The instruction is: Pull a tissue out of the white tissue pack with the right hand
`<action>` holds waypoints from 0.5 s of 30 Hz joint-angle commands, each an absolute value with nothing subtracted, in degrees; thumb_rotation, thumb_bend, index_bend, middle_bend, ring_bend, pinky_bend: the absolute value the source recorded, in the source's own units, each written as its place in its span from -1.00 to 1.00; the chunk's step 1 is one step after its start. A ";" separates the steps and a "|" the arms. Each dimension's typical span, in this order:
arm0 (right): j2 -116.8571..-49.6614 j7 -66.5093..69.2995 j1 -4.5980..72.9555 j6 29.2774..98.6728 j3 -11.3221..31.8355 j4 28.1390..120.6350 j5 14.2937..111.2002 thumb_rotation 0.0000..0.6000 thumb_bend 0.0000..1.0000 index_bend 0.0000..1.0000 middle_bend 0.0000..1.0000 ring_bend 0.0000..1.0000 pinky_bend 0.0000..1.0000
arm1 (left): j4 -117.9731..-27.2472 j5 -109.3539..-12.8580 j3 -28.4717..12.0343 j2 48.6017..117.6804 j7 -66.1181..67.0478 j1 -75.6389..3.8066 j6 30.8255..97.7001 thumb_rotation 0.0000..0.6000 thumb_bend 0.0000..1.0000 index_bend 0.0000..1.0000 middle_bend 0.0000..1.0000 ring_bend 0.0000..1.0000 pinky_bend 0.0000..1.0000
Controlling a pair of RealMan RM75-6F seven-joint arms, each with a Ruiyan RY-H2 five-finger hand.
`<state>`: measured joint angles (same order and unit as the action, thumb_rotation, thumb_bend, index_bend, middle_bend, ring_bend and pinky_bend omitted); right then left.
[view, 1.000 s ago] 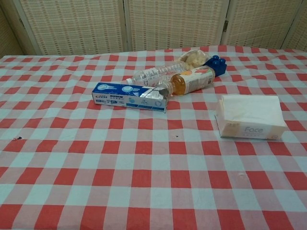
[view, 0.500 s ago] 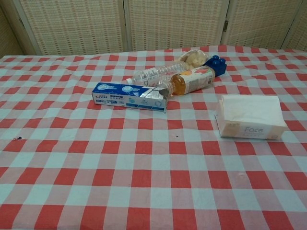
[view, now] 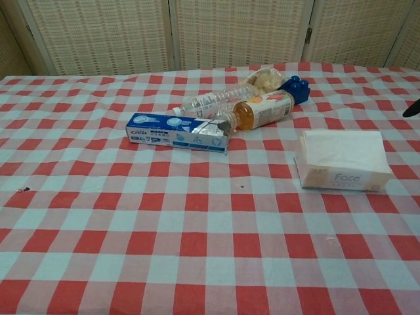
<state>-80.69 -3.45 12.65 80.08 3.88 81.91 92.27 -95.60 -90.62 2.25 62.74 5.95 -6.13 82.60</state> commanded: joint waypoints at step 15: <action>-86.82 -5.25 19.60 69.62 6.01 75.02 86.58 1.00 -0.85 -0.57 0.37 0.56 1.00 | -95.57 -90.72 2.14 62.65 5.62 -6.12 82.56 1.00 0.08 -0.23 0.01 0.13 0.22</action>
